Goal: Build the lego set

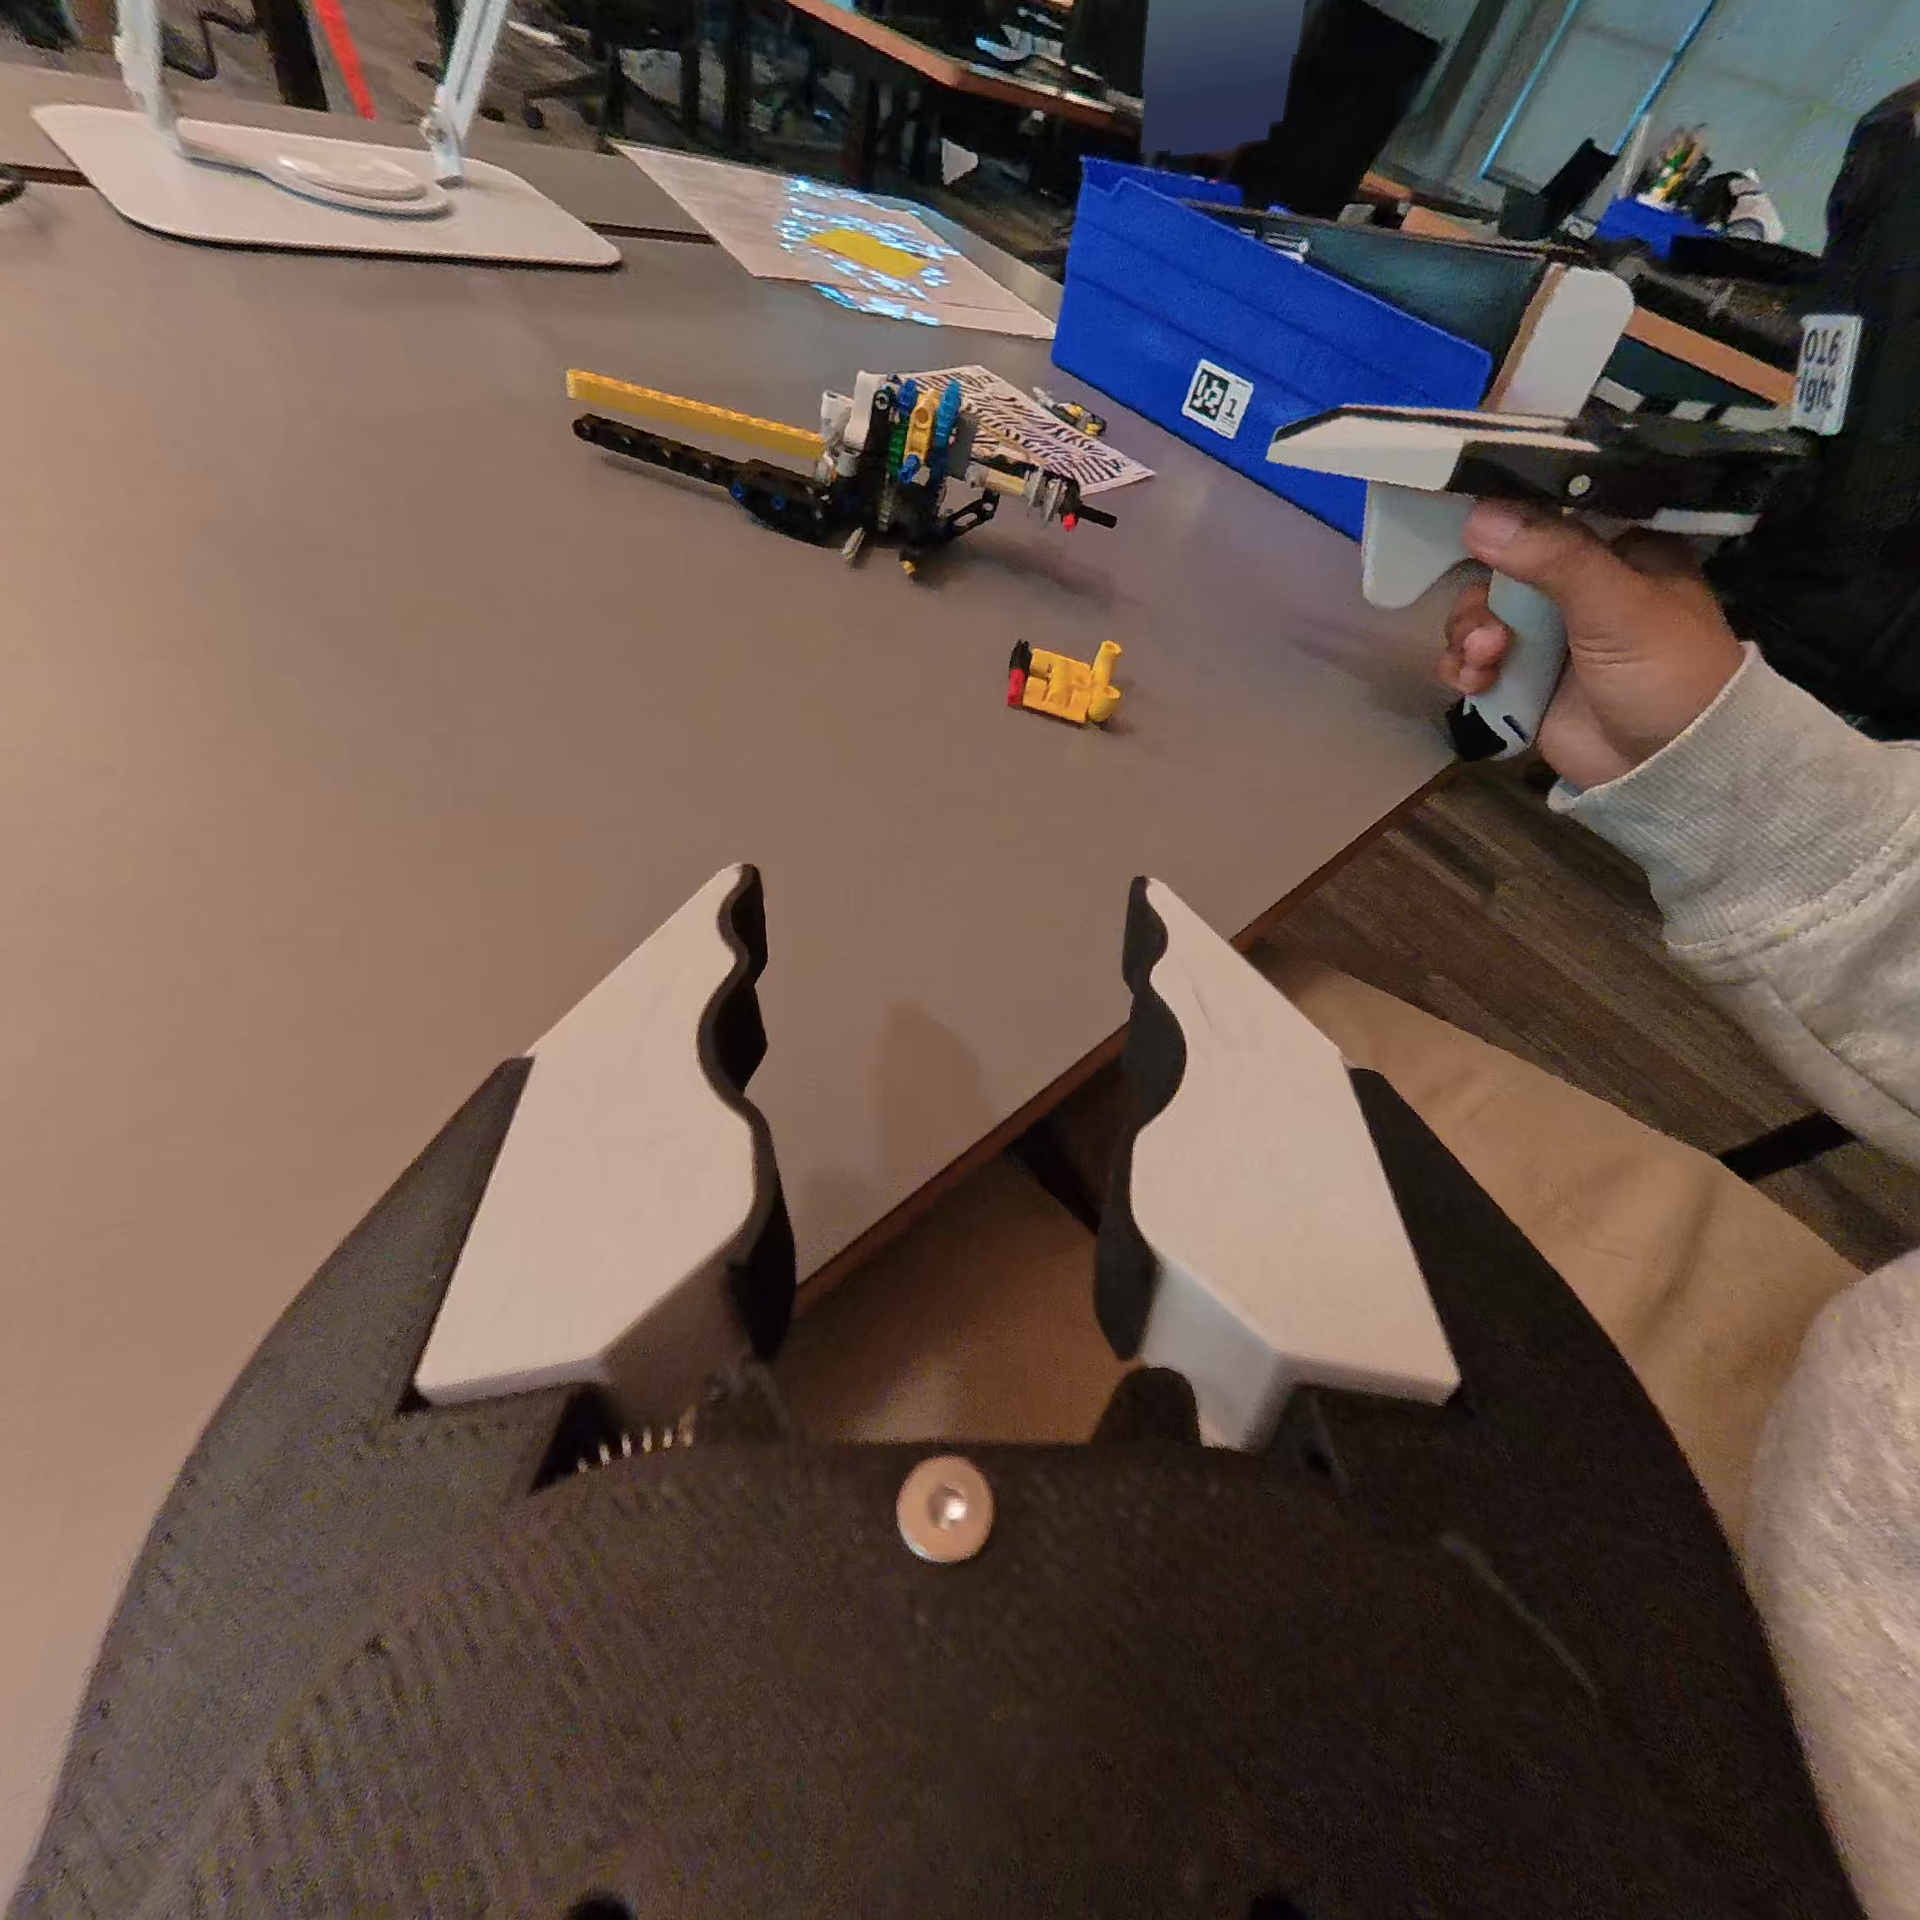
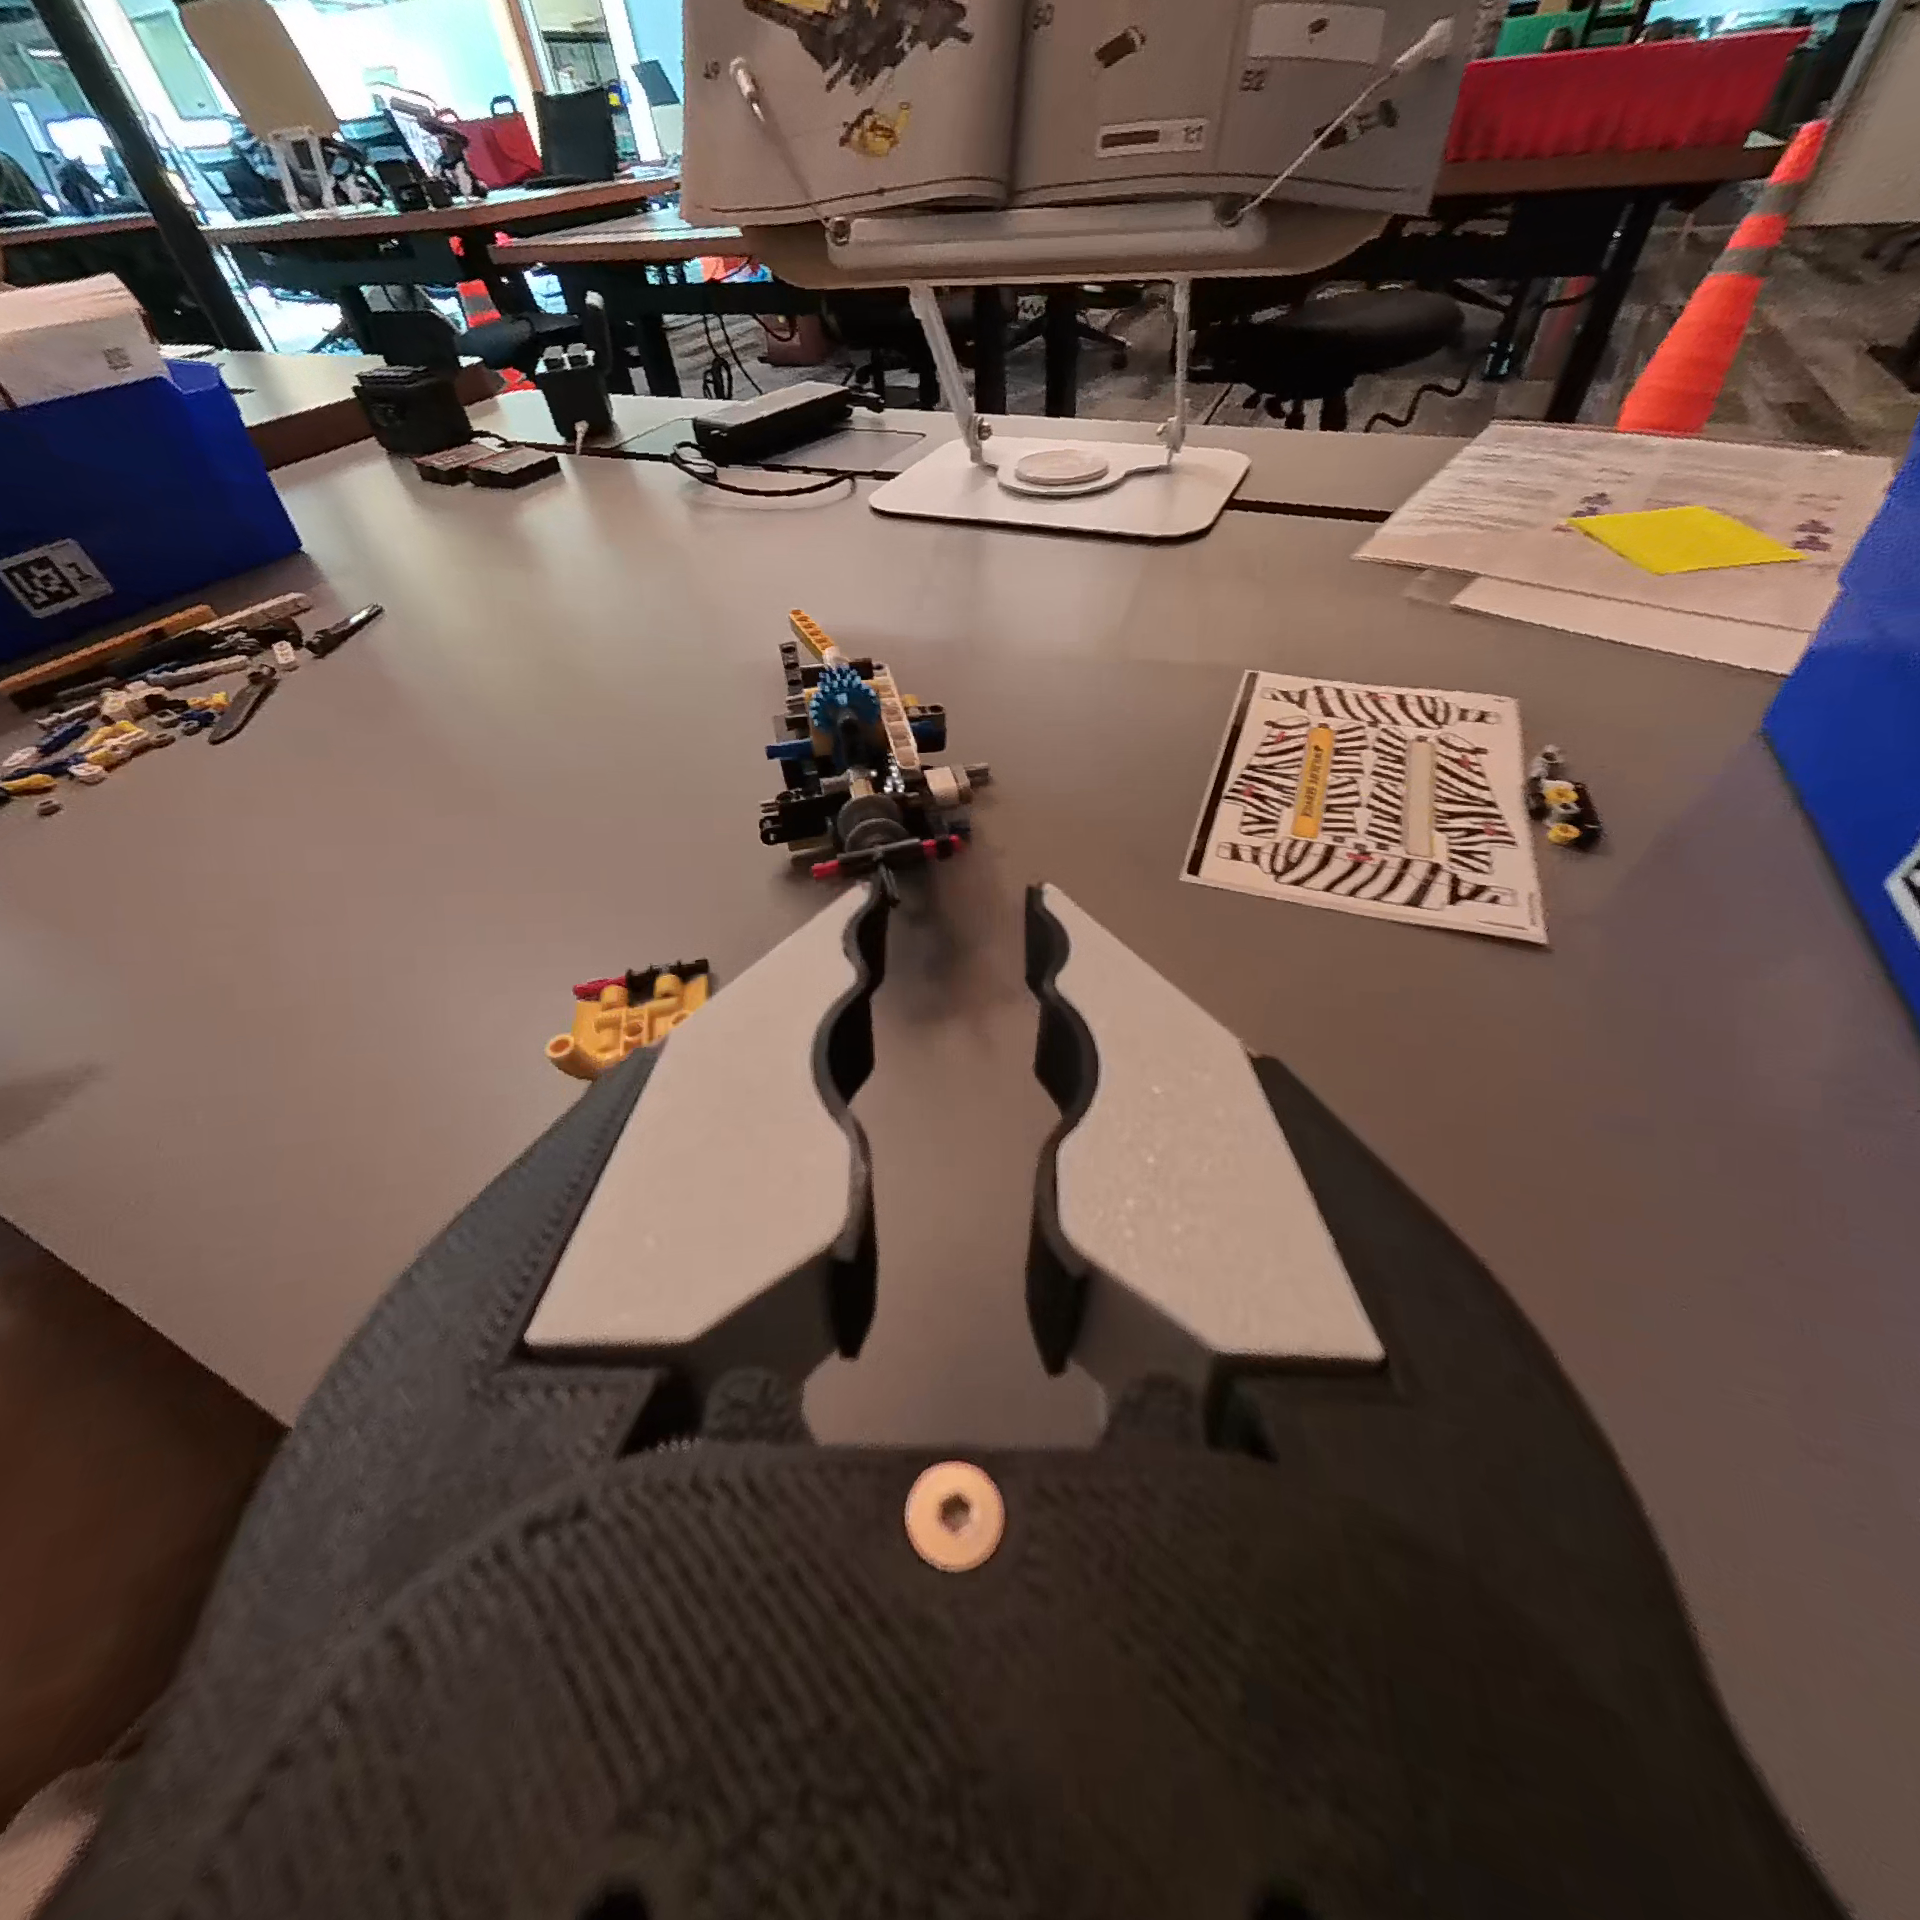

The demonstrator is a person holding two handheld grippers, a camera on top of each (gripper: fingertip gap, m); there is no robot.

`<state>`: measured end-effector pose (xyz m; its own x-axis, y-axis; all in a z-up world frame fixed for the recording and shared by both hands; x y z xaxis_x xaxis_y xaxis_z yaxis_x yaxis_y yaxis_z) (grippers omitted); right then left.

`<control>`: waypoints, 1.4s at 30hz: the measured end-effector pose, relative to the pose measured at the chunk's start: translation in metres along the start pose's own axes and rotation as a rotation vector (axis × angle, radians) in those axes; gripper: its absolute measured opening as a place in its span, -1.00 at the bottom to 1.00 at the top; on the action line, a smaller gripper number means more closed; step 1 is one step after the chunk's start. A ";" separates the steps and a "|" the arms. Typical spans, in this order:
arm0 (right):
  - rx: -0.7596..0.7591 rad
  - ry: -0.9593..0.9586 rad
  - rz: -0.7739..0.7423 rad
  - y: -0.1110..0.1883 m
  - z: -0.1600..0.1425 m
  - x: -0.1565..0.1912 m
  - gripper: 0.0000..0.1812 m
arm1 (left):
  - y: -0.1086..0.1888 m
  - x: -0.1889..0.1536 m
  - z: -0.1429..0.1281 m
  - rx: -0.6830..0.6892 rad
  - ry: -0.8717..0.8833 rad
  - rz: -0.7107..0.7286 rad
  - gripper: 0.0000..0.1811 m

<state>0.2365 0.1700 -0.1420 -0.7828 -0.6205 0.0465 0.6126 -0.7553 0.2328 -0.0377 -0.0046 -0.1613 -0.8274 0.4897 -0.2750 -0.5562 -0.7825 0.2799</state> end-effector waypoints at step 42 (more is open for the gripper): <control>0.067 0.039 -0.024 -0.001 -0.009 0.000 -0.73 | -0.002 -0.002 0.000 0.017 0.014 -0.017 -0.25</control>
<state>0.2375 0.1687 -0.1511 -0.7916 -0.6111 0.0026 0.5839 -0.7552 0.2979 -0.0346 -0.0040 -0.1617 -0.8169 0.4972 -0.2924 -0.5713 -0.7675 0.2907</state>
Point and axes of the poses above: each gripper's, where its closed fingertips meet, y back along the fingers, z out of its top, x = y × z across the jaws, the point moved 6 cm from there along y, back along the fingers, and after that the axes turned 5 degrees about -z, right-handed, at the moved point
